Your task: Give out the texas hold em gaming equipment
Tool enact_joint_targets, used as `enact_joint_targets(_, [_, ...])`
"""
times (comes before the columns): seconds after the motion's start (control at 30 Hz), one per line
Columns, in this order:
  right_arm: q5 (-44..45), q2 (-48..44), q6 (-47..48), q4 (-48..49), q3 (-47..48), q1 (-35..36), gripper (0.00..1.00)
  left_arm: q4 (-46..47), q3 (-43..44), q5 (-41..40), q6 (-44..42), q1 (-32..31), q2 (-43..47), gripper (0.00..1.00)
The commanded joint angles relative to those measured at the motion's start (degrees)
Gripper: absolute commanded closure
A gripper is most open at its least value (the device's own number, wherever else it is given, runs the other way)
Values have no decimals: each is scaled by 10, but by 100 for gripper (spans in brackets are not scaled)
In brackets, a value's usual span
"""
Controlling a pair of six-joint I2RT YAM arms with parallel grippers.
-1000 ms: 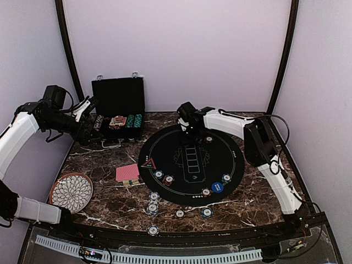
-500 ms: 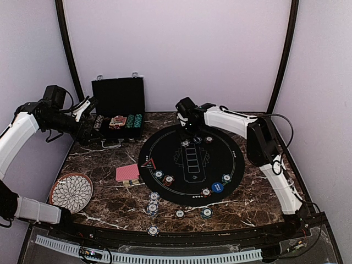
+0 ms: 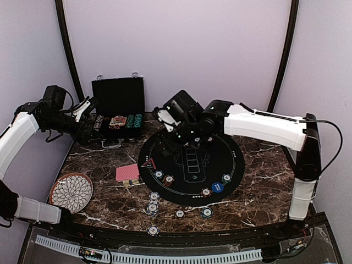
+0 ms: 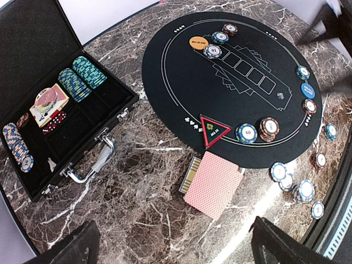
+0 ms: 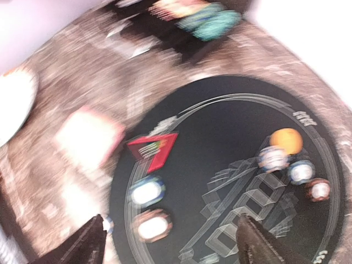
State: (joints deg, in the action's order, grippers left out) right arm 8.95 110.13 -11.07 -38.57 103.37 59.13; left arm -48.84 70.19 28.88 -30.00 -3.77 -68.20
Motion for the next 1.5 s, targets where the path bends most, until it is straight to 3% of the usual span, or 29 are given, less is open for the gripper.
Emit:
enact_joint_targets(0.0, [-48,2,-3,-16,-51,66,12,-15,4,4,-5,-2,15,1])
enact_joint_targets(0.2, [-100,28,11,-24,-70,128,3,-15,-1,10,-2,-2,16,1])
enact_joint_targets(0.43, [-148,72,46,-45,-53,148,4,-17,3,10,-4,-2,19,1])
enact_joint_targets(0.8, [-166,125,100,-54,-12,153,15,-21,8,8,-6,-2,19,1])
enact_joint_targets(1.47, [-149,171,105,-41,4,169,36,-27,1,6,-7,-2,33,1])
